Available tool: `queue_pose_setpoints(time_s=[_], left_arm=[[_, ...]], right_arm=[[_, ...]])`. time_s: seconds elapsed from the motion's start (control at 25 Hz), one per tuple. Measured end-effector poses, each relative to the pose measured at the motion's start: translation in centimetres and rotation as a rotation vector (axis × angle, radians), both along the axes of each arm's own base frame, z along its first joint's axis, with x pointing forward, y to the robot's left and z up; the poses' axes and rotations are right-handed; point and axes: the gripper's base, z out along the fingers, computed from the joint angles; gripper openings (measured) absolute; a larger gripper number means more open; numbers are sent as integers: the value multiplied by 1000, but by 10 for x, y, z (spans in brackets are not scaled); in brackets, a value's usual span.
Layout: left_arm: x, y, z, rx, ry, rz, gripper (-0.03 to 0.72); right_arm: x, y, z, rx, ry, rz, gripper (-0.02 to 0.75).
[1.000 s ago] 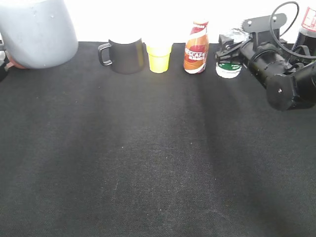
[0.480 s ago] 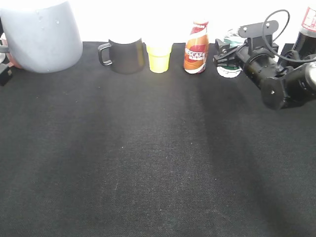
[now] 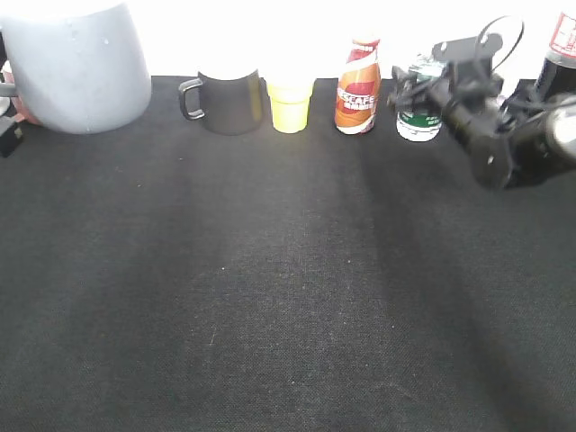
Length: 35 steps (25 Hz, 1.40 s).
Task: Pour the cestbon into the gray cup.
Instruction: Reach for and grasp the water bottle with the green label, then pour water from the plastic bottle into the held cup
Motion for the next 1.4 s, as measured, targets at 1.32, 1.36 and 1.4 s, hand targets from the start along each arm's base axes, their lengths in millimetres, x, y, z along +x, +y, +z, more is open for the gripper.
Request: queue_pose_setpoints(time_s=[1.32,1.36,1.4], left_arm=[[-1,-2,0,17,-2,-17,72],[-1,-2,0,17,-2,-17,72],[-1,-2,0,17,-2,-17,72]], right_arm=[[4,0,5,18,-42,-1,512],[1,0,8,17,-36,-1,512],[-3,-1,9,16,-30,-1,512]])
